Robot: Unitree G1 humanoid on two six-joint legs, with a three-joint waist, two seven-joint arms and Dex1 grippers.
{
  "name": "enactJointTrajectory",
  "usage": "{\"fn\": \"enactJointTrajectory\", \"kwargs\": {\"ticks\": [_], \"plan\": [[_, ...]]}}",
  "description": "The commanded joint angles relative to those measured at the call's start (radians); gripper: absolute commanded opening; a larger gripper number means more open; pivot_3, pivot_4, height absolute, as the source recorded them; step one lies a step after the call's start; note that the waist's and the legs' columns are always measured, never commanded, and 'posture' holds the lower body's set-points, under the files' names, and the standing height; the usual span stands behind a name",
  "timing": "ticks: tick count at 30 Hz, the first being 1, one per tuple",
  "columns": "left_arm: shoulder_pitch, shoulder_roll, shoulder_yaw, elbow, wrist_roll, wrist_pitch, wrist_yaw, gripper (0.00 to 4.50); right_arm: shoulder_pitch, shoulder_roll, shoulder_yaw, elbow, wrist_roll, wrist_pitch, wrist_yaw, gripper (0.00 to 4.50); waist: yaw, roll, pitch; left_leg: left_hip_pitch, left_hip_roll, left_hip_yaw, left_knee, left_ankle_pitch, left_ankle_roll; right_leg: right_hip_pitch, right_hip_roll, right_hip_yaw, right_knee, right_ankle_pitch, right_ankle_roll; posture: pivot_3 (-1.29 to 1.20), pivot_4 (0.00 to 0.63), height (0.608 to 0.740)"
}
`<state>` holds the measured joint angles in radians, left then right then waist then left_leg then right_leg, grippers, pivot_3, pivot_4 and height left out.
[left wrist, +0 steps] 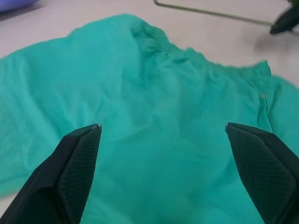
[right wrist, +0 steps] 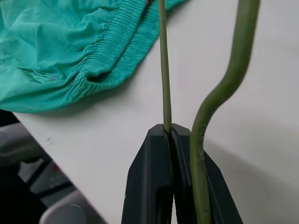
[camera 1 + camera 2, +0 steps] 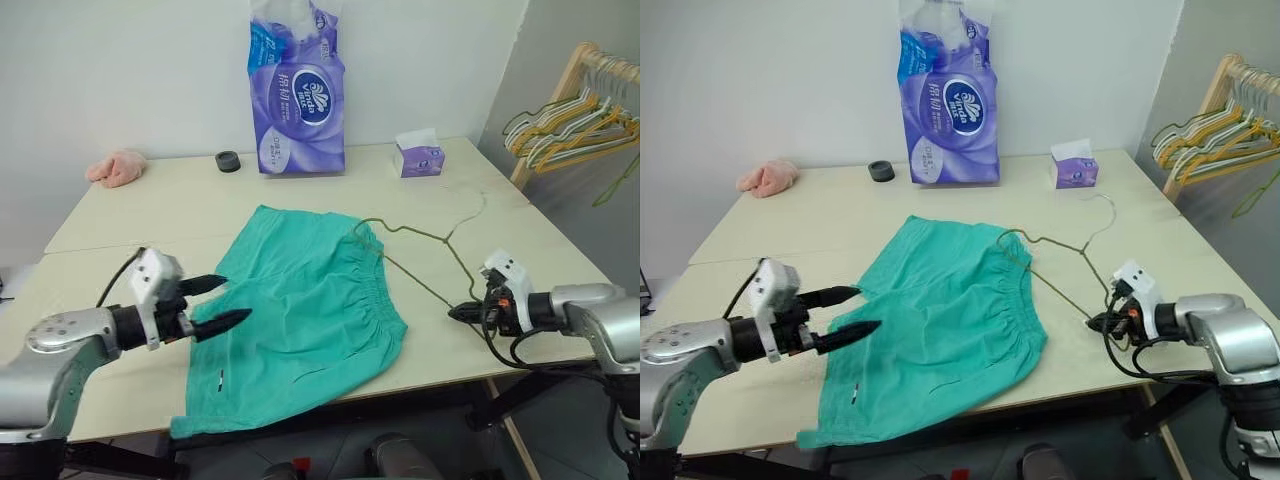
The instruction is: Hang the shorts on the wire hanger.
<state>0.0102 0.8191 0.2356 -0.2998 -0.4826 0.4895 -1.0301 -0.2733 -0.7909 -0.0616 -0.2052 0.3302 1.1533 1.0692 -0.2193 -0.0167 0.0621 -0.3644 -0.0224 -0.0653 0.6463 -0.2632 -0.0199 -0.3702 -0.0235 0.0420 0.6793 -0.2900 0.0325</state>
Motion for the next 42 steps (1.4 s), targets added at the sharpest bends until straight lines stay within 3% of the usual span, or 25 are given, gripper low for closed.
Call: {"fn": "enactJointTrajectory", "kwargs": {"ticks": [1, 5, 17, 27, 42], "plan": [[-0.038, -0.007, -0.030, -0.037, 0.051, -0.085, 0.028, 4.49, 0.029, -0.012, -0.054, -0.044, 0.064, 0.083, -0.039, 0.00, -0.001, 0.000, 0.001, 0.000, 0.000, 0.000, 0.000, 0.000, 0.000, 0.000, 0.000, 0.000, 0.000, 0.000, 0.000, -0.29, 0.046, 0.740], [-0.034, 0.000, -0.048, -0.067, 0.044, -0.094, 0.014, 4.49, 0.056, -0.003, -0.053, -0.048, 0.107, 0.160, -0.083, 0.00, -0.006, 0.002, 0.006, 0.000, 0.001, 0.002, -0.001, 0.000, 0.000, -0.001, 0.002, 0.001, 0.000, -0.001, 0.000, -0.29, 0.048, 0.740], [0.100, 0.059, -0.093, -0.164, 0.072, -0.121, -0.046, 4.49, -0.043, 0.037, 0.014, 0.048, 0.174, 0.300, -0.203, 0.00, 0.003, 0.002, 0.018, 0.000, 0.002, 0.005, 0.000, 0.000, 0.001, -0.001, 0.003, 0.003, 0.000, -0.001, 0.000, -0.23, 0.067, 0.740], [0.129, 0.049, -0.090, -0.166, 0.080, -0.142, -0.016, 4.49, -0.144, -0.039, 0.092, 0.097, 0.234, 0.258, -0.140, 0.00, 0.016, 0.003, 0.034, 0.000, 0.002, 0.006, -0.001, 0.000, 0.001, -0.002, 0.003, 0.004, 0.000, -0.001, 0.000, -0.22, 0.069, 0.740], [0.103, 0.055, -0.085, -0.112, 0.097, -0.185, -0.001, 4.49, -0.162, -0.120, 0.114, 0.081, 0.259, 0.181, -0.082, 0.00, 0.025, 0.002, 0.038, 0.000, 0.002, 0.007, -0.001, 0.000, 0.001, -0.003, 0.003, 0.004, 0.000, -0.001, 0.001, -0.23, 0.062, 0.740]]}}
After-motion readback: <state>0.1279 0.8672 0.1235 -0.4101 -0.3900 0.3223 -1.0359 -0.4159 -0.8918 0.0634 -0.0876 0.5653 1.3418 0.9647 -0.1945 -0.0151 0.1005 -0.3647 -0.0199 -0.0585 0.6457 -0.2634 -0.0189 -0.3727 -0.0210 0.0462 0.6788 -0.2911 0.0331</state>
